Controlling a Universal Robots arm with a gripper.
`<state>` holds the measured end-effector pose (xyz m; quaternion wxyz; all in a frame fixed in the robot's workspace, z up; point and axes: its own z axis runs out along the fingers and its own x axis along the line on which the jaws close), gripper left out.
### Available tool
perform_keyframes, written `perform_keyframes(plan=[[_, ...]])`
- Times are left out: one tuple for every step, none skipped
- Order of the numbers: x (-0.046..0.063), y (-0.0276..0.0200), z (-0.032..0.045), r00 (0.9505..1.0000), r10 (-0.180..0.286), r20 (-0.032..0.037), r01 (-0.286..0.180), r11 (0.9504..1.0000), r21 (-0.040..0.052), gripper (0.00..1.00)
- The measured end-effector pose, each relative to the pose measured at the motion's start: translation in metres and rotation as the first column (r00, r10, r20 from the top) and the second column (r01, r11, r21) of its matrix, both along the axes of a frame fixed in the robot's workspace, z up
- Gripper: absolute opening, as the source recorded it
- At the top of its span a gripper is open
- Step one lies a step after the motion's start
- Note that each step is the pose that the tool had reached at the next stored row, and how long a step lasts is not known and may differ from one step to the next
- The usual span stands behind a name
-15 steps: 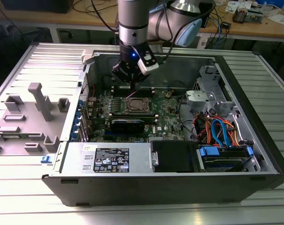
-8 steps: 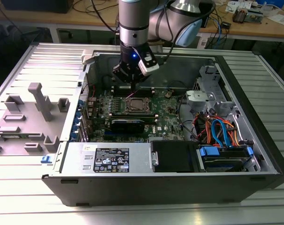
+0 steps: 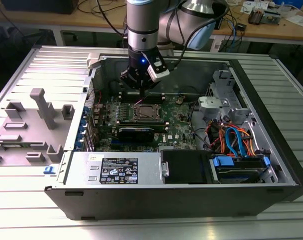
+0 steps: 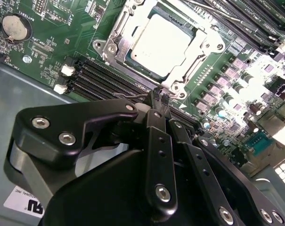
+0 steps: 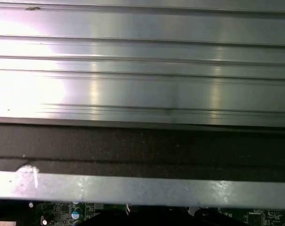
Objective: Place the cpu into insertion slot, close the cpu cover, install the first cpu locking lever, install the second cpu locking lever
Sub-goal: 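Install the first cpu locking lever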
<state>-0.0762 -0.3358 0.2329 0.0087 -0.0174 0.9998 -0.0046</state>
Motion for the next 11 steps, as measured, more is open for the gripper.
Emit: perform_keyframes(plan=[[0.0,0.0002,-0.0003,1.0,0.0,0.0,0.0,1.0,0.0,0.11],[0.0,0.0005,-0.0007,1.0,0.0,0.0,0.0,1.0,0.0001,0.11],[0.0,0.001,-0.001,1.0,0.0,0.0001,0.0,1.0,0.0002,0.11],[0.0,0.0033,-0.0027,1.0,0.0,0.0001,0.0,1.0,0.0001,0.11],[0.003,0.0041,-0.0051,1.0,0.0,0.0001,0.0,1.0,0.0003,0.11],[0.008,0.0045,-0.007,1.0,0.0,0.0,0.0,1.0,0.0001,0.11],[0.009,0.0046,-0.0074,1.0,0.0,0.0,0.0,1.0,0.0001,0.11],[0.01,0.0046,-0.0077,1.0,0.0,0.0,0.0,1.0,0.0,0.11],[0.01,0.0047,-0.0081,1.0,0.0,0.0001,0.0,1.0,0.0001,0.11],[0.011,0.0047,-0.0084,1.0,0.0,0.0,0.0,1.0,0.0,0.11],[0.012,0.0047,-0.0089,1.0,0.0,0.0001,0.0,1.0,0.0001,0.11]])
